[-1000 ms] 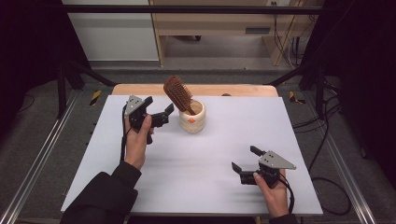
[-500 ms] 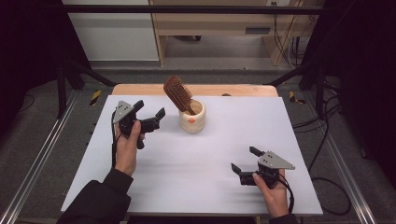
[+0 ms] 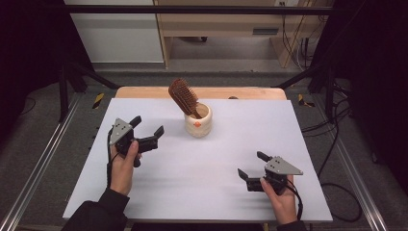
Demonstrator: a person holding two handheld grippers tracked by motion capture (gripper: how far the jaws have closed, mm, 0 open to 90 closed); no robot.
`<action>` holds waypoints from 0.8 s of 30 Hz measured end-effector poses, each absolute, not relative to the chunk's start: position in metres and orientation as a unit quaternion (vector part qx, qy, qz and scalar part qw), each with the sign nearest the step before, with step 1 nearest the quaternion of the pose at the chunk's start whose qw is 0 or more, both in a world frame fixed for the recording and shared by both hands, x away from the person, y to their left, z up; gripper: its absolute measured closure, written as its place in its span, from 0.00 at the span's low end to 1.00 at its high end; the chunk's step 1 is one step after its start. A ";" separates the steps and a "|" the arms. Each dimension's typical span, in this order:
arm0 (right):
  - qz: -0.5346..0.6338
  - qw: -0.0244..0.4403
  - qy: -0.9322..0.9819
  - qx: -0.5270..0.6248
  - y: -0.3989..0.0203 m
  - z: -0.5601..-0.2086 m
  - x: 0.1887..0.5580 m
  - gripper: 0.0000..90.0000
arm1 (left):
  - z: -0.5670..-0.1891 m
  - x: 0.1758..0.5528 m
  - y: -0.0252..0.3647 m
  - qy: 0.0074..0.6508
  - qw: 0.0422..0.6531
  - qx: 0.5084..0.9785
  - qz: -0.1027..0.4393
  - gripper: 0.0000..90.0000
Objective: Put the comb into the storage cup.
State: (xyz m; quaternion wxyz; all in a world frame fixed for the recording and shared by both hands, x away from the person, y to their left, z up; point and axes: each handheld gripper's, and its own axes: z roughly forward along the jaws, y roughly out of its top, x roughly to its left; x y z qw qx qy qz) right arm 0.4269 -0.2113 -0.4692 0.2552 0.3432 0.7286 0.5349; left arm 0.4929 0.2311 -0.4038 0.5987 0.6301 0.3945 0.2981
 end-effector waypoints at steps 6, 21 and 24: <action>0.534 0.257 0.728 0.344 -0.212 -0.469 0.427 0.06 | -0.410 0.482 0.246 0.402 0.595 0.623 0.312 0.03; 0.535 0.256 0.728 0.344 -0.212 -0.469 0.427 0.06 | -0.418 0.465 0.268 0.404 0.591 0.629 0.303 0.03; 0.535 0.256 0.728 0.343 -0.212 -0.469 0.427 0.06 | -0.420 0.461 0.274 0.410 0.594 0.623 0.301 0.03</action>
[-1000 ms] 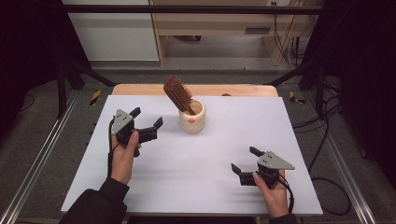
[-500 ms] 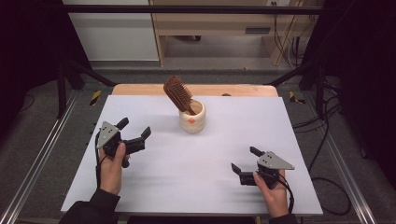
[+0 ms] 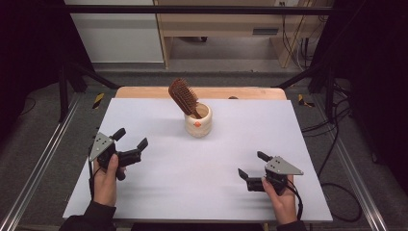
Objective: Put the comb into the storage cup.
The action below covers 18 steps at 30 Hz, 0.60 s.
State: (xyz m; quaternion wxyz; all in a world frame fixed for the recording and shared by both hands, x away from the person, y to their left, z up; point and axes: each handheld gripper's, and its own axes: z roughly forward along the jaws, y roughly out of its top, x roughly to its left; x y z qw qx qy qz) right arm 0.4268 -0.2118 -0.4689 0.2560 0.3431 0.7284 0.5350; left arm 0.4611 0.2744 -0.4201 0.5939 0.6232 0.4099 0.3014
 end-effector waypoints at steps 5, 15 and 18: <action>0.534 0.255 0.729 0.342 -0.212 -0.469 0.427 0.06 | -0.421 0.454 0.286 0.412 0.593 0.619 0.309 0.03; 0.543 0.252 0.721 0.348 -0.215 -0.467 0.427 0.06 | -0.417 0.443 0.310 0.411 0.592 0.619 0.313 0.03; 0.546 0.261 0.715 0.350 -0.218 -0.466 0.427 0.06 | -0.417 0.439 0.316 0.410 0.589 0.621 0.315 0.03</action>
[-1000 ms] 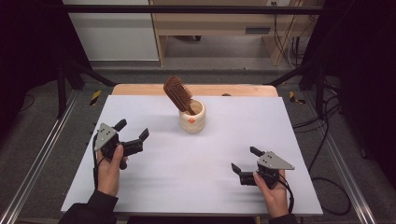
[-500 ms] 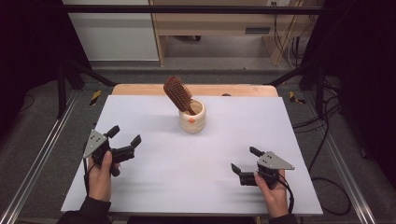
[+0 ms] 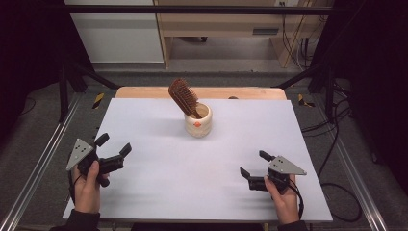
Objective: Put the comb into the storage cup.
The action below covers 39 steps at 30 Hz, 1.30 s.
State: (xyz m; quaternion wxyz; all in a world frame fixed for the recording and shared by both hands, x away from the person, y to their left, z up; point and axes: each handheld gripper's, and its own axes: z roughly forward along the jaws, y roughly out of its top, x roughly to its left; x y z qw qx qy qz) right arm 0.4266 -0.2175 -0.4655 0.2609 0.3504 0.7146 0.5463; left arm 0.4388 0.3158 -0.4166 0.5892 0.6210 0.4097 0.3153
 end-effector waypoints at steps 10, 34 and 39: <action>0.542 0.301 0.695 0.364 -0.232 -0.458 0.424 0.07 | -0.425 0.420 0.323 0.404 0.570 0.633 0.332 0.03; 0.564 0.315 0.663 0.379 -0.264 -0.475 0.411 0.06 | -0.450 0.404 0.325 0.393 0.582 0.632 0.328 0.01; 0.567 0.317 0.661 0.376 -0.264 -0.477 0.411 0.06 | -0.454 0.401 0.318 0.381 0.589 0.634 0.324 0.01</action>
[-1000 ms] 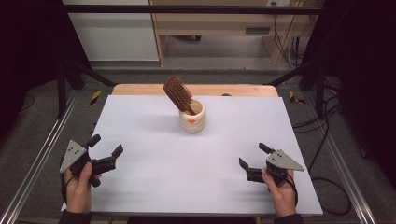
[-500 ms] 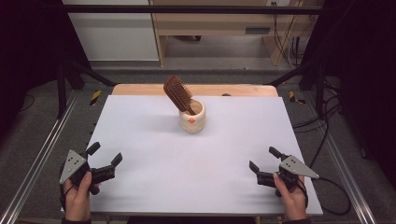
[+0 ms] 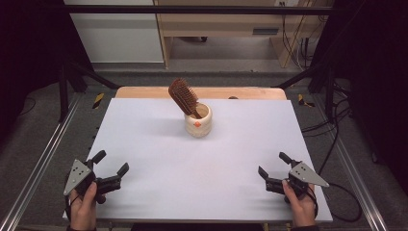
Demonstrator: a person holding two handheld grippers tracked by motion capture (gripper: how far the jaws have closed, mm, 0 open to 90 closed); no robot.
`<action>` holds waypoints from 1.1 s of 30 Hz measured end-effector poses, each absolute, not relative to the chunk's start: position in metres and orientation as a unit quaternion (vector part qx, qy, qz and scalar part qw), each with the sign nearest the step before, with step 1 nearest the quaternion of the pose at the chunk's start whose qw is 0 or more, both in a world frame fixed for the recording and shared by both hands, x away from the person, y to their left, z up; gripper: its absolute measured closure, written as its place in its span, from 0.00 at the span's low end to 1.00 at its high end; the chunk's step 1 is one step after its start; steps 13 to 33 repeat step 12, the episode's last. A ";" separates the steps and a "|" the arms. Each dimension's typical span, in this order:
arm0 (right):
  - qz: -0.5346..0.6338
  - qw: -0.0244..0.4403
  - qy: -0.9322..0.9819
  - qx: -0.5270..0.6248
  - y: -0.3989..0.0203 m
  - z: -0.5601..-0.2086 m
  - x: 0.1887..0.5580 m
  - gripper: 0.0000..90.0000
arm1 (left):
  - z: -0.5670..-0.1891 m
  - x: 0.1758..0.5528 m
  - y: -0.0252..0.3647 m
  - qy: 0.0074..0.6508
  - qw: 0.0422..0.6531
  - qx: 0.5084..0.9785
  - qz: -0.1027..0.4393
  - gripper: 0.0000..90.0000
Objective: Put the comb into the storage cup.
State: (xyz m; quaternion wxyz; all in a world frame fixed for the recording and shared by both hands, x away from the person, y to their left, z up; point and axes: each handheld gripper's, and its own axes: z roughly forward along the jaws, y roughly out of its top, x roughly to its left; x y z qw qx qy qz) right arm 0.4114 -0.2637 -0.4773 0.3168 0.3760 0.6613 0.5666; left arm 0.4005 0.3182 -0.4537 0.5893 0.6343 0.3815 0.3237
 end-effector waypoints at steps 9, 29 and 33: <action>0.569 0.318 0.657 0.378 -0.262 -0.478 0.411 0.06 | -0.457 0.396 0.305 0.365 0.589 0.638 0.335 0.01; 0.562 0.323 0.658 0.384 -0.262 -0.478 0.411 0.06 | -0.456 0.396 0.306 0.371 0.589 0.632 0.340 0.01; 0.562 0.323 0.658 0.384 -0.262 -0.478 0.411 0.06 | -0.456 0.396 0.306 0.371 0.589 0.632 0.340 0.01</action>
